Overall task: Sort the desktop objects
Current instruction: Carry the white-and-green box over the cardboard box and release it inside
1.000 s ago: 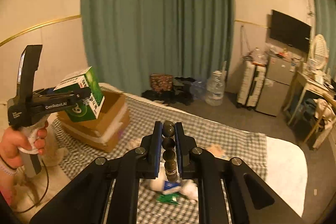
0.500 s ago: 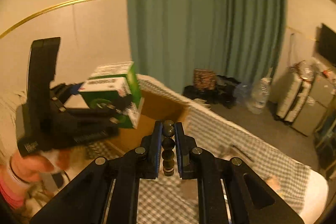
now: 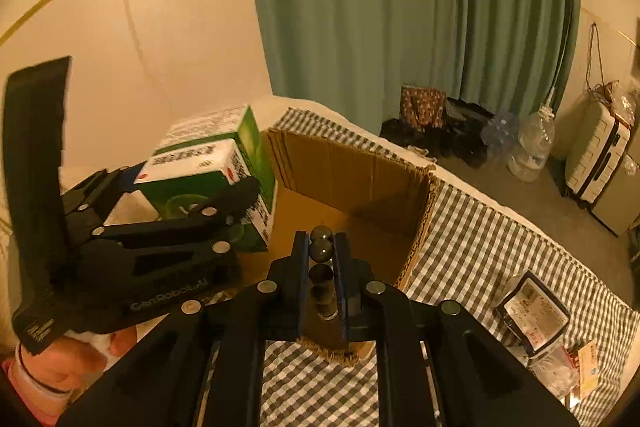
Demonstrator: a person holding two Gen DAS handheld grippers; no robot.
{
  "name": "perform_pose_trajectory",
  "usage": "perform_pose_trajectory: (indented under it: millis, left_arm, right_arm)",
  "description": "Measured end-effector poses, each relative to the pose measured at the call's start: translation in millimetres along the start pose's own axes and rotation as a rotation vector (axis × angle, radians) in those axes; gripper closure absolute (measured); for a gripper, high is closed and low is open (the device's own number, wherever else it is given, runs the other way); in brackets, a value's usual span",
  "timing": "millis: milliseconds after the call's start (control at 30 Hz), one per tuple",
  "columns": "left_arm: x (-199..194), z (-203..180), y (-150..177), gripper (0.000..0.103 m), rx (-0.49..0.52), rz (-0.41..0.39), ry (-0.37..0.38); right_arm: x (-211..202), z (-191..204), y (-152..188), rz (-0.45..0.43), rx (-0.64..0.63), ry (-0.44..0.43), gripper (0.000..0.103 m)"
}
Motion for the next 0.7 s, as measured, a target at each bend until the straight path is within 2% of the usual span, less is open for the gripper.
perform_pose_trajectory:
  millis: [100,133,167,200,233,267,500,600,633,700]
  left_arm:
    - [8.4,-1.4,6.4,0.006,-0.02,0.031,0.001]
    - [11.0,-1.0,9.2,0.005,-0.019,0.046,-0.018]
    - [14.9,-1.4,9.5,0.002,-0.015,0.058,-0.043]
    - [16.0,0.1,11.7,0.001,-0.013,0.068,-0.053]
    - [15.2,1.6,13.1,0.0,-0.016,0.073,-0.058]
    - [14.4,3.5,14.0,0.0,-0.023,0.075,-0.061]
    - [-6.1,-1.7,12.1,0.0,-0.026,0.067,-0.093]
    - [-21.8,-13.5,7.9,0.0,0.024,0.056,-0.074]
    - [-32.7,-17.1,5.7,0.0,0.035,0.041,-0.064]
    - [-53.0,-26.2,-4.1,0.0,0.043,0.006,-0.05]
  right_arm:
    - [14.3,-4.0,7.3,0.014,0.034,0.021,0.091]
    - [17.1,-4.5,7.8,0.011,0.04,0.037,0.089]
    - [19.4,-5.9,8.5,0.018,0.042,0.044,0.074]
    - [22.2,-9.0,9.6,0.035,0.047,0.062,0.052]
    - [22.1,-12.7,10.2,0.037,0.049,0.086,0.043]
    - [18.5,-16.7,10.9,0.025,0.05,0.105,0.038]
    - [-20.7,-25.9,13.7,-0.053,-0.021,0.164,0.038]
    - [-56.1,-38.3,14.0,-0.147,-0.023,0.186,0.038]
    - [-68.5,-41.5,13.9,-0.179,-0.018,0.199,0.035]
    - [-95.7,-48.2,11.9,-0.241,-0.007,0.241,0.012]
Point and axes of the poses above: each gripper's, at about its wrist camera, not at the fingertips, and x roughly the way its jaws point, z to its left, y to its underside, the point moved 3 cm from there along x, roughly the way its jaws point, and after that the axes turned 9 degrees about -z, right-handed, at the moved point
